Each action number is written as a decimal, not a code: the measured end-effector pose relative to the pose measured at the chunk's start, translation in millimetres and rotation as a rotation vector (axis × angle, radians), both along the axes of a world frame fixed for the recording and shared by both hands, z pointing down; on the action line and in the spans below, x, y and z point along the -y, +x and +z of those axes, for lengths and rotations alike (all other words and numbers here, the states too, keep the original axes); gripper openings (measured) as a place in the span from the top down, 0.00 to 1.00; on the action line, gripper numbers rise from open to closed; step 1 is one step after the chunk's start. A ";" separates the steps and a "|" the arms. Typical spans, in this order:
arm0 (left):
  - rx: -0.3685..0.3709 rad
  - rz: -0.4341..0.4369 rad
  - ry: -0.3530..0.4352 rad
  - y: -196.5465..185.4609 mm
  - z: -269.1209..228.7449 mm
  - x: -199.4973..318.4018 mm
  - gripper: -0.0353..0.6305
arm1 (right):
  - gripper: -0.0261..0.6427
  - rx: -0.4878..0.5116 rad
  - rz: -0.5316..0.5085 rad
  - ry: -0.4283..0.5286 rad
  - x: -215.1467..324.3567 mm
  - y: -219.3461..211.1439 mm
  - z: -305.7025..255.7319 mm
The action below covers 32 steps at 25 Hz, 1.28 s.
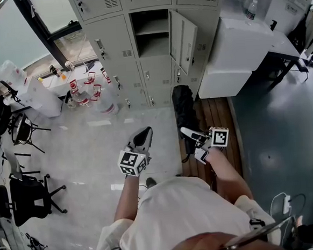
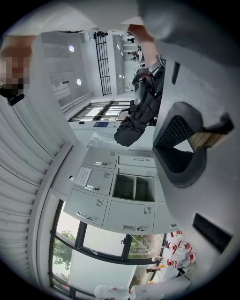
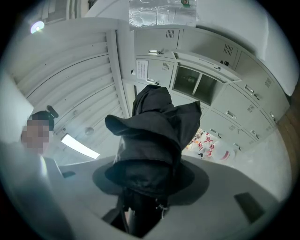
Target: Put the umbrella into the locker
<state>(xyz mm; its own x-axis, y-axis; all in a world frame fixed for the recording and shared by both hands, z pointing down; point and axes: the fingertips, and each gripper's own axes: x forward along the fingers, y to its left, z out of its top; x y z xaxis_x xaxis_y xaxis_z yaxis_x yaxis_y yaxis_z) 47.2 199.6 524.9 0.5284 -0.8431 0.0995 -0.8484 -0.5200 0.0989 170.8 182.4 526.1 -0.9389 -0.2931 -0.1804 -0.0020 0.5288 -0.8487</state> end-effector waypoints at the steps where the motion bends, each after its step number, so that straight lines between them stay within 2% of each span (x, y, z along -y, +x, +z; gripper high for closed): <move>1: 0.007 -0.004 0.000 3.5 0.8 0.0 0.94 | 0.61 -0.007 -0.004 0.005 -0.2 4.2 1.4; 4: 0.022 -0.030 0.000 7.6 2.8 2.9 0.94 | 0.61 -0.015 -0.015 0.011 0.6 15.8 5.0; 7: 0.005 -0.058 -0.002 6.6 4.1 4.6 0.94 | 0.61 -0.017 -0.024 0.020 2.8 23.2 9.1; 13: 0.003 -0.059 -0.019 20.1 12.8 7.8 0.94 | 0.61 -0.056 -0.028 0.015 14.7 29.6 22.8; 22: -0.016 -0.046 -0.010 9.6 12.8 47.2 0.94 | 0.61 -0.028 -0.032 0.008 50.1 16.4 18.8; 32: -0.036 0.012 -0.030 -29.1 19.7 128.5 0.94 | 0.61 -0.038 -0.009 0.001 112.1 -25.8 19.6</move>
<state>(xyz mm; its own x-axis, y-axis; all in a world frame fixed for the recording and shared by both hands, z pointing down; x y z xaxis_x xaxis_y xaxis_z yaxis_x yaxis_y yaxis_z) 18.2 71.1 544.6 0.5418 -0.8339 0.1052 -0.8380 -0.5263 0.1444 145.0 70.4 545.7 -0.9477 -0.2848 -0.1444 -0.0301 0.5298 -0.8476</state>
